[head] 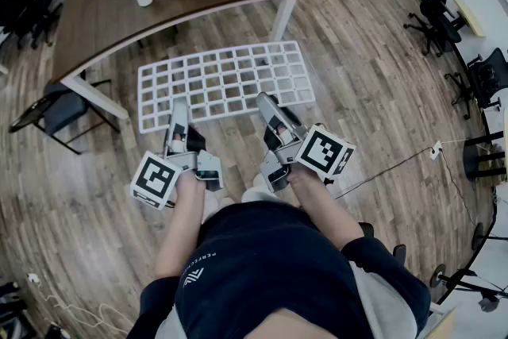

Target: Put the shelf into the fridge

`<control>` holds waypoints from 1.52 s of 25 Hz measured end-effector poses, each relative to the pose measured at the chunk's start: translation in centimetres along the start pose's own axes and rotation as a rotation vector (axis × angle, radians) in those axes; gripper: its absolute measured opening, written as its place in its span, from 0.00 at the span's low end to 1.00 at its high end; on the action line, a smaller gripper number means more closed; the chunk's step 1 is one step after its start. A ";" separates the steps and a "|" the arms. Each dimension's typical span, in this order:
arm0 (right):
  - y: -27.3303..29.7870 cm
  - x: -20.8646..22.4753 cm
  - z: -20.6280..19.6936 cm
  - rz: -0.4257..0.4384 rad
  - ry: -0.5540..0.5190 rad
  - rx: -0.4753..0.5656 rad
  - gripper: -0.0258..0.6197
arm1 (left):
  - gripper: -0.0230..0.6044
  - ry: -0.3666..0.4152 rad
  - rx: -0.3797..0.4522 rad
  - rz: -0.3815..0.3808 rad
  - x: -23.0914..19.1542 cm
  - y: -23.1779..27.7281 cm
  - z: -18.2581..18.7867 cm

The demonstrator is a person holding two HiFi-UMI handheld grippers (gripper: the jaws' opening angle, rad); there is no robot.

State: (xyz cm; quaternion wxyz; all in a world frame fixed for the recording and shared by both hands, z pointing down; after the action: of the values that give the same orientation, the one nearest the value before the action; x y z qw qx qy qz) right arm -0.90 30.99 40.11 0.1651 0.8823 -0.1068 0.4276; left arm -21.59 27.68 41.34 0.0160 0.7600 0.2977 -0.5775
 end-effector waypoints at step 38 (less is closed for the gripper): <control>6.4 5.8 7.1 -0.007 -0.044 -0.074 0.23 | 0.23 0.275 -0.064 0.167 -3.6 8.1 -2.9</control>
State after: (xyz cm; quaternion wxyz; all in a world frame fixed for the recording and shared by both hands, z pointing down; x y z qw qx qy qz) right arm 5.58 22.07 41.84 0.1969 0.8852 -0.1231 0.4031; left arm -15.78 20.52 42.95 0.0473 0.8531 0.2513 -0.4548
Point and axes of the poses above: the fingertips, and each gripper's own axes: y forward along the fingers, x to its right, z out of its top, the point moved 4 cm from there along -y, backward along the fingers, and after that the axes turned 12 degrees about -z, right-handed, at the moved point
